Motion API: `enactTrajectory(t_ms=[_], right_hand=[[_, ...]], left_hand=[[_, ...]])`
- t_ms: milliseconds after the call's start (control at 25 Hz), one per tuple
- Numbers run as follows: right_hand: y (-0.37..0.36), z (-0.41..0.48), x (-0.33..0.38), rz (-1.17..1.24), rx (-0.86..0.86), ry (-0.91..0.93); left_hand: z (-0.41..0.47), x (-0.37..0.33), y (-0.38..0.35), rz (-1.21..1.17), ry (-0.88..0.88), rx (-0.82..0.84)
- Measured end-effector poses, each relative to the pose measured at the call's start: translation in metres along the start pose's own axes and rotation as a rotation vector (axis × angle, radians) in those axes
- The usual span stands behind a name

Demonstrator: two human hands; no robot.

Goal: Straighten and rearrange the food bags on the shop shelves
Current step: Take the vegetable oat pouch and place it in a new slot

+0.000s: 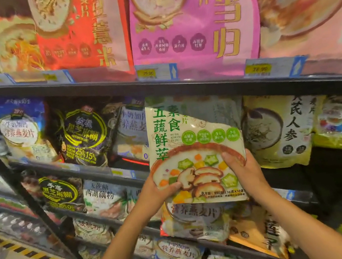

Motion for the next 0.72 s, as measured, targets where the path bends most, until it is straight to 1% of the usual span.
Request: enactTrajectory(t_ms=[120, 200, 400, 560, 720], right_hand=[[0.001, 0.01, 0.008, -0.022, -0.058, 0.028], [0.001, 0.019, -0.001, -0.025, -0.093, -0.004], [0.006, 0.026, 0.004, -0.042, -0.157, -0.081], [0.017, 0.043, 0.017, -0.092, -0.223, -0.107], [0.021, 0.062, 0.01, -0.131, -0.223, -0.169]], left_hand=[[0.028, 0.007, -0.001, -0.013, -0.004, 0.089], [0.041, 0.015, -0.001, -0.011, -0.022, 0.123], [0.072, 0.016, 0.001, -0.006, -0.04, 0.159], [0.102, 0.006, -0.002, 0.006, -0.076, 0.176], [0.124, 0.016, -0.002, 0.066, -0.038, 0.234]])
Point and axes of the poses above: each hand's wrist, its own z-axis towards the middle knuckle, its own y-axis out of the back of the hand, x = y × z, the point moved 5 cm from there along z, towards the middle knuckle, and after that the axes turned 12 degrees about -y, right-handed, at the moved point
